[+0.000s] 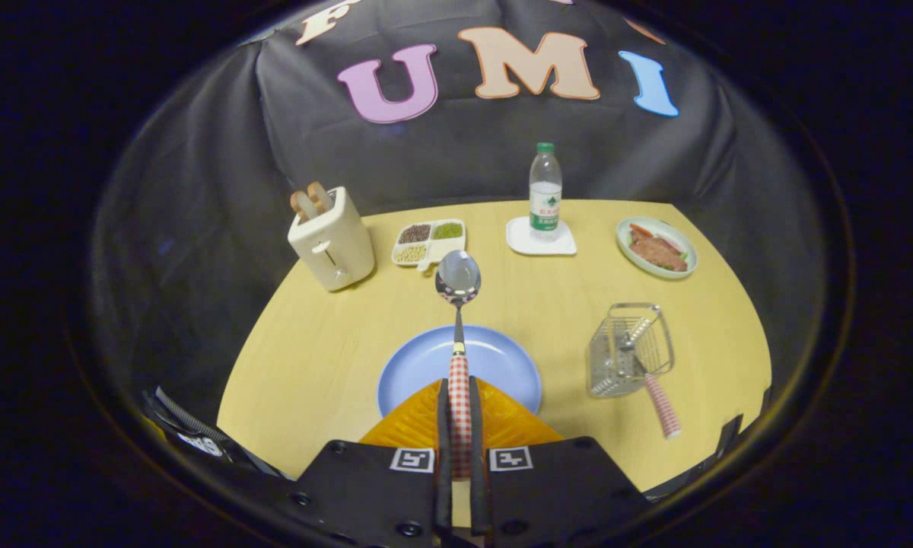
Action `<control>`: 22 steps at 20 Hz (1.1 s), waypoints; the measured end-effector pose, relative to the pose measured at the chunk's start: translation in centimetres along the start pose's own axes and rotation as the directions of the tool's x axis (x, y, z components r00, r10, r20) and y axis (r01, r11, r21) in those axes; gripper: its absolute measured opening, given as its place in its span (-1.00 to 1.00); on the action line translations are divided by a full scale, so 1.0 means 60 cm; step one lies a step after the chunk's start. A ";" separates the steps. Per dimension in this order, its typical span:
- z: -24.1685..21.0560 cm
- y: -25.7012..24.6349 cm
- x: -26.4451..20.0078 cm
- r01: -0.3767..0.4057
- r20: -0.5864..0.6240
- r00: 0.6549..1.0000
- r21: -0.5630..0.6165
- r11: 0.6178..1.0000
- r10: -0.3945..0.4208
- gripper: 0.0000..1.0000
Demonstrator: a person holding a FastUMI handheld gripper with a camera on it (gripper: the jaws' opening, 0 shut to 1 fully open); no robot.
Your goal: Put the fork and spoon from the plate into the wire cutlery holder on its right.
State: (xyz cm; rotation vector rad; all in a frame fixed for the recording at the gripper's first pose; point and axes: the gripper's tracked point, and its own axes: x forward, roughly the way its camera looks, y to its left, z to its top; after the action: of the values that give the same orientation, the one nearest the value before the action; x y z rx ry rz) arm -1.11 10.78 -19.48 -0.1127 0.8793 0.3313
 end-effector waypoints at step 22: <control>0.002 -0.335 -0.046 -0.015 -0.564 0.780 -0.449 0.893 -0.270 -0.75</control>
State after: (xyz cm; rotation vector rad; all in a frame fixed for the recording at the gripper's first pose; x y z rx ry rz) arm 3.98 -8.79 -18.08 -0.7346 1.4331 0.3597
